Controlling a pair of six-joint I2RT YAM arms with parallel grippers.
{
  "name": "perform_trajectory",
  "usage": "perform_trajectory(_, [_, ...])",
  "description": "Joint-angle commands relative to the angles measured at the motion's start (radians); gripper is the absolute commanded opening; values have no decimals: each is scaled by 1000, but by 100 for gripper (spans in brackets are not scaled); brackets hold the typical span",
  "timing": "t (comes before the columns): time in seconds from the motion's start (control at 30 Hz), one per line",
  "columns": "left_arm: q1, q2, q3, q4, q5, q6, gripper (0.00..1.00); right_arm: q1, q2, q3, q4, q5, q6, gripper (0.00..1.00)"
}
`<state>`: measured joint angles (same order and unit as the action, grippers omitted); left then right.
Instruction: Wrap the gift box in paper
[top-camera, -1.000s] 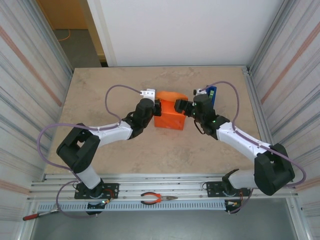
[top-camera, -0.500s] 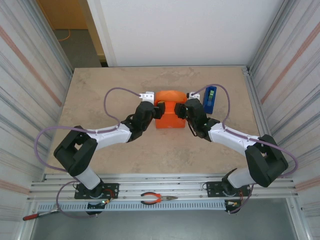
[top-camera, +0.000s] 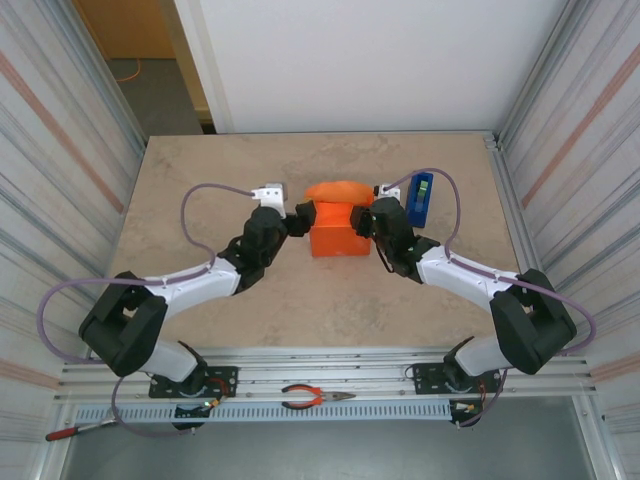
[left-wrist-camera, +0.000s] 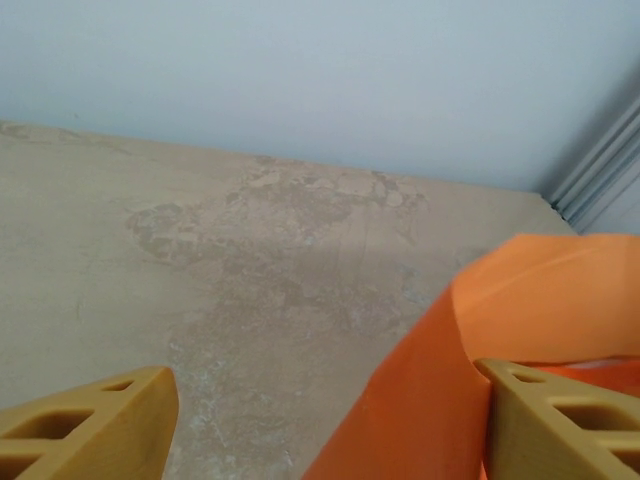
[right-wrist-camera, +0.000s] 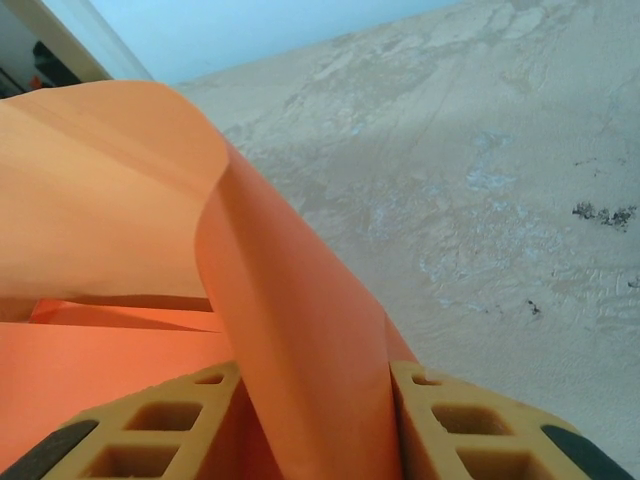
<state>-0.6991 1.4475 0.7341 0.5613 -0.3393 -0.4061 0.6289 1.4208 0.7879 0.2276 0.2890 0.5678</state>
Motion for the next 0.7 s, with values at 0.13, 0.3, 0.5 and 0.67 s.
perform_trajectory(0.13, [-38, 84, 66, 37, -11, 39, 80, 9, 36, -24, -81, -4, -25, 36])
perform_trajectory(0.3, [-39, 181, 152, 8, -44, 73, 80, 9, 34, -23, -84, -11, -20, 36])
perform_trajectory(0.5, [-40, 255, 222, -73, -107, 86, 77, -15, 1, -2, -117, -56, -18, 48])
perform_trajectory(0.67, [-63, 264, 217, -108, -159, 103, 75, -117, -84, 24, -153, -165, -10, 68])
